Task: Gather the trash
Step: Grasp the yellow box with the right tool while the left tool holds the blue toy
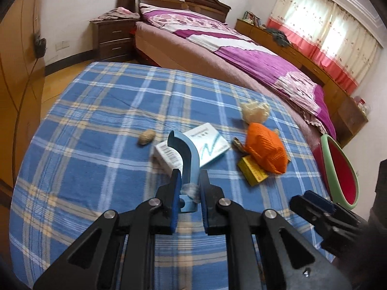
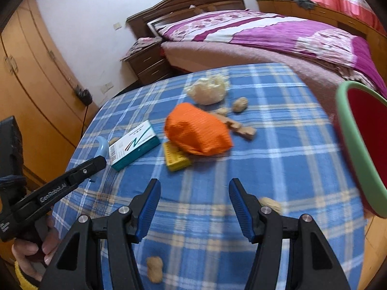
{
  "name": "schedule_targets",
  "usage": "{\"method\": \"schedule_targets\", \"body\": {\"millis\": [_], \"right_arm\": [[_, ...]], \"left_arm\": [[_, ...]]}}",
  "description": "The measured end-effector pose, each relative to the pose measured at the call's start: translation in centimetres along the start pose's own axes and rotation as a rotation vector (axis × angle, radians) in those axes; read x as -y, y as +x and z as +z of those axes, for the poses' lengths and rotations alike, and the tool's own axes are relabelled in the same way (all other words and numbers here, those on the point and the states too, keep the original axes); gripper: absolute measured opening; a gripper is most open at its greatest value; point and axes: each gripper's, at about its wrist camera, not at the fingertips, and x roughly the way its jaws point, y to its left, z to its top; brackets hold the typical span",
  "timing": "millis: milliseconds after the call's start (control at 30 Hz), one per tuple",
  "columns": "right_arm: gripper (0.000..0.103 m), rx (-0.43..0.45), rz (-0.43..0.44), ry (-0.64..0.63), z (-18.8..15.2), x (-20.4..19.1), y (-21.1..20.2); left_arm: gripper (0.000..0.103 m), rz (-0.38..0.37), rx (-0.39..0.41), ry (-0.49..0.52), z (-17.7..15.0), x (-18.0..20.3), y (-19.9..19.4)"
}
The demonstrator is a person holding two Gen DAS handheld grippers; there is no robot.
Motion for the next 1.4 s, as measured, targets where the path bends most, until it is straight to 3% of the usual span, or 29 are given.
{"method": "schedule_targets", "body": {"millis": [400,600,867,1400], "right_arm": [[0.062,-0.055,-0.034,-0.062,1.3,-2.2,5.0],[0.061,-0.035,-0.057,-0.090,2.0,-2.9,6.0],[0.035,-0.012,-0.133,-0.133,1.9,-3.1,6.3],[0.033,-0.012,-0.031,-0.077,0.1,-2.8,2.6]], "left_arm": [[0.014,0.001,-0.004,-0.047,-0.3,-2.3,0.4],[0.014,-0.005,-0.010,-0.064,-0.4,-3.1,0.8],[0.014,-0.006,-0.011,-0.086,-0.7,-3.6,0.7],[0.014,-0.025,0.017,-0.078,-1.0,-2.7,-1.5]]}}
